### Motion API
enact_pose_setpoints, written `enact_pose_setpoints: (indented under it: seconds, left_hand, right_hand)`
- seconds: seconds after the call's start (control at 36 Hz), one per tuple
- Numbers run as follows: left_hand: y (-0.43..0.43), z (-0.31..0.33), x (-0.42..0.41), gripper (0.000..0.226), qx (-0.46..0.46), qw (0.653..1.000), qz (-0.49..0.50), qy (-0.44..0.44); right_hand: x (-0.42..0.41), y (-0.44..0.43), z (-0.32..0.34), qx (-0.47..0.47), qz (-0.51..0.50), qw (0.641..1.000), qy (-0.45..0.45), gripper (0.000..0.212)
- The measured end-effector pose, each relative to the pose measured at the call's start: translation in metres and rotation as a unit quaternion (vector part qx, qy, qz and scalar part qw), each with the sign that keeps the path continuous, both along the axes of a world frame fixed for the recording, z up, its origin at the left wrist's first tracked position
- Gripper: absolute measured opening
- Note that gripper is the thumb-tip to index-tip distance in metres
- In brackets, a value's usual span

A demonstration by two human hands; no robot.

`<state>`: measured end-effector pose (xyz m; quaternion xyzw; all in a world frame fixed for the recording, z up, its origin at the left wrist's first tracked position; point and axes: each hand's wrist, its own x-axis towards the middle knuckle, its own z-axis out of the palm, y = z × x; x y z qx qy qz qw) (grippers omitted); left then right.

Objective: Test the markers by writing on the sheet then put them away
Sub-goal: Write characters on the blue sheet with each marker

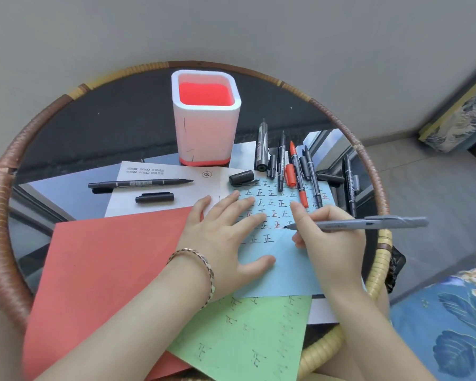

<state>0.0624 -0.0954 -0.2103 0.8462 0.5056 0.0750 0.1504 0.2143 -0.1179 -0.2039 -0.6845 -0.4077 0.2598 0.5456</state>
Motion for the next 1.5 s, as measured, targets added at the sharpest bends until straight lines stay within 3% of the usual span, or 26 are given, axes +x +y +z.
enact_pose_setpoints:
  seconds: [0.58, 0.81, 0.97, 1.28, 1.5]
  left_hand:
    - [0.000, 0.000, 0.000, 0.082, -0.001, 1.000, -0.002, -0.016]
    - [0.000, 0.000, 0.001, 0.080, -0.001, 1.000, -0.001, -0.024]
    - [0.000, -0.001, 0.000, 0.079, -0.002, 1.000, 0.000, -0.024]
    - [0.000, 0.000, 0.000, 0.081, -0.004, 1.000, 0.001, -0.012]
    - [0.000, 0.000, 0.000, 0.080, -0.005, 1.000, -0.001, -0.012]
  right_hand:
    - [0.002, 0.003, -0.011, 0.006, -0.014, 0.996, -0.090, 0.033]
    - [0.002, 0.004, -0.013, 0.010, -0.006, 0.996, -0.083, 0.037]
    - [0.001, 0.005, -0.014, -0.004, 0.001, 0.995, -0.102, 0.023]
    - [0.001, 0.002, -0.009, -0.004, -0.003, 0.996, -0.091, 0.031]
    - [0.003, 0.002, -0.010, -0.017, 0.002, 0.996, -0.088, 0.022]
